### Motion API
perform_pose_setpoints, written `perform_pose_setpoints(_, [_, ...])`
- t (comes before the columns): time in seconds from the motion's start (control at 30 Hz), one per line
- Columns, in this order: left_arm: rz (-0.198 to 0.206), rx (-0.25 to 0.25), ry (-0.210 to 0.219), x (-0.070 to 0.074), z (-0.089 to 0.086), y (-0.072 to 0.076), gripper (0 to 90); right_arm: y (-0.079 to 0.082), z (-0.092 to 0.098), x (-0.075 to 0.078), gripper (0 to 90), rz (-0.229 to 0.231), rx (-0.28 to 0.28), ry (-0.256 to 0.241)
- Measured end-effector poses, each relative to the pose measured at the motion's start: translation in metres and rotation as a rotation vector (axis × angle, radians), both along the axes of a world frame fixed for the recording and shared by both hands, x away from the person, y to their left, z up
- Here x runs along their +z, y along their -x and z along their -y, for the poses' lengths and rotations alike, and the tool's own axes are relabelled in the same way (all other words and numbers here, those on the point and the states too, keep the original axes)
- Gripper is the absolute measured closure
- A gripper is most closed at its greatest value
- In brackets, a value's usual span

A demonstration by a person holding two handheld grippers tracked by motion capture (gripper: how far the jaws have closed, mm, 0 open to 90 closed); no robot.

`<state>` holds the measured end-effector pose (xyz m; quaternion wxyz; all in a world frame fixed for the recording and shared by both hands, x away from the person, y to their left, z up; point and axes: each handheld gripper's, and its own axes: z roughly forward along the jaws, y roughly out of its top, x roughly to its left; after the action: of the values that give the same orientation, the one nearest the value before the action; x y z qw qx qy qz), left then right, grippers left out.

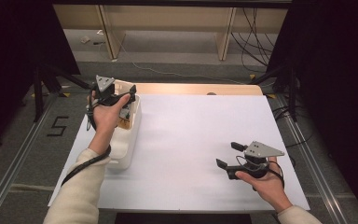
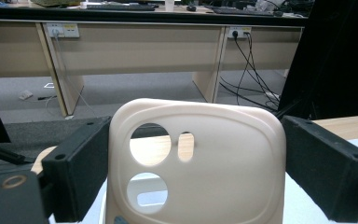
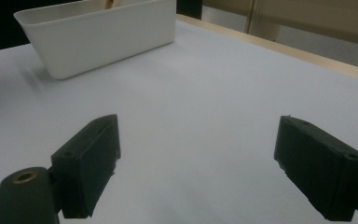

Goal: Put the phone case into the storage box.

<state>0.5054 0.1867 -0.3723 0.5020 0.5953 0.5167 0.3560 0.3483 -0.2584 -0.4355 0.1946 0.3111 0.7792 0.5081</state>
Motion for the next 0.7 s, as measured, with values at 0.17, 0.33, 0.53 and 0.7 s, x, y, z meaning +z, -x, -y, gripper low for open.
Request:
perform_pose_setpoints(0.17, [-0.005,0.003,0.002,-0.0005,-0.0008,-0.0022,11.1,0.0,0.0,0.0,15.4,0.0,0.001,0.0])
perform_pose_setpoints(0.33, [-0.009,0.003,0.0,-0.0012,-0.001,-0.0046,11.1,0.0,0.0001,0.0001,15.4,0.001,0.001,0.0])
perform_pose_setpoints(0.53, [-0.013,0.005,0.002,-0.0022,-0.0019,-0.0071,11.1,-0.0001,0.0003,0.0001,15.4,0.001,0.0,0.0])
perform_pose_setpoints(0.7, [-0.013,0.006,0.0,-0.0022,-0.0025,-0.009,11.1,-0.0001,0.0002,0.0001,15.4,0.001,0.0,0.0])
